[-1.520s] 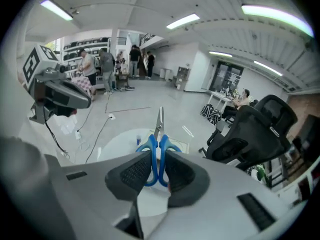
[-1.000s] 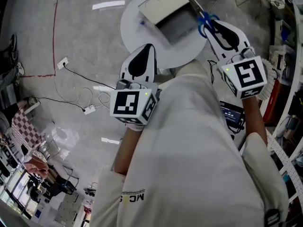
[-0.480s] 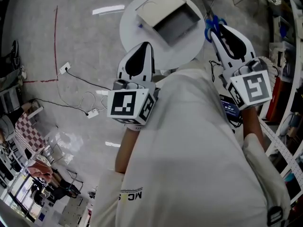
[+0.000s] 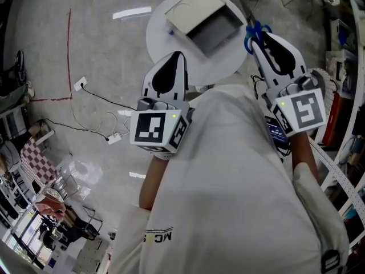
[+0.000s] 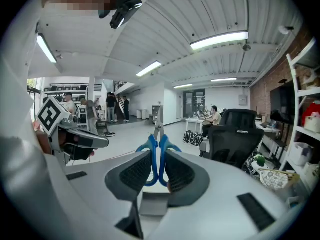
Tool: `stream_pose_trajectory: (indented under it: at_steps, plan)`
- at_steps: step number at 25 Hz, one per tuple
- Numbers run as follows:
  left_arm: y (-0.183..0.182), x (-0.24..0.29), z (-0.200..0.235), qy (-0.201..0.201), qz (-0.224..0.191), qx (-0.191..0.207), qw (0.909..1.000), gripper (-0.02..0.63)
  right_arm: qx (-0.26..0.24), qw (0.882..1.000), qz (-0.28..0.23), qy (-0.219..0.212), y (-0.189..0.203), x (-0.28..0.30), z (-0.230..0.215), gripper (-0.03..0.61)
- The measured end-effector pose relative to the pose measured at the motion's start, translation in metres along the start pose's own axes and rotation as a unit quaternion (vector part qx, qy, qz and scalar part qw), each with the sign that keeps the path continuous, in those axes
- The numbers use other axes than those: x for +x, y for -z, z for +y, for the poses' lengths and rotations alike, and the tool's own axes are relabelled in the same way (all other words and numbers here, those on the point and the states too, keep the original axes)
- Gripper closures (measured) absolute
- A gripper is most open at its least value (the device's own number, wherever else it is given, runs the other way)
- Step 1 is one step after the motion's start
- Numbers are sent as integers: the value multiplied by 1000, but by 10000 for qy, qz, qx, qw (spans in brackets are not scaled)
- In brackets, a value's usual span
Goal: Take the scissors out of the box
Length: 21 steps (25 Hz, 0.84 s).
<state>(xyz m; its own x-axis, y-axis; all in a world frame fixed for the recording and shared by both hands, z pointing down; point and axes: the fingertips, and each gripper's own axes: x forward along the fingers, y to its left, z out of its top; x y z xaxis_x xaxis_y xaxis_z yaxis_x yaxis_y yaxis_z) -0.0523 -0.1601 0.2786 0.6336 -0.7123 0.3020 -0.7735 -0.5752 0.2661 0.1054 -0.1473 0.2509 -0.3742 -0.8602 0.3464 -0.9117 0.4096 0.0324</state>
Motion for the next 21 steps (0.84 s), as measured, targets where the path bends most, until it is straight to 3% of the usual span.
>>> stream_pose_trajectory:
  at_steps: [21]
  plan:
    - [3,-6,-5,53,-4,-20,10000,603,-35,10000,40,8,3,-7,5,431]
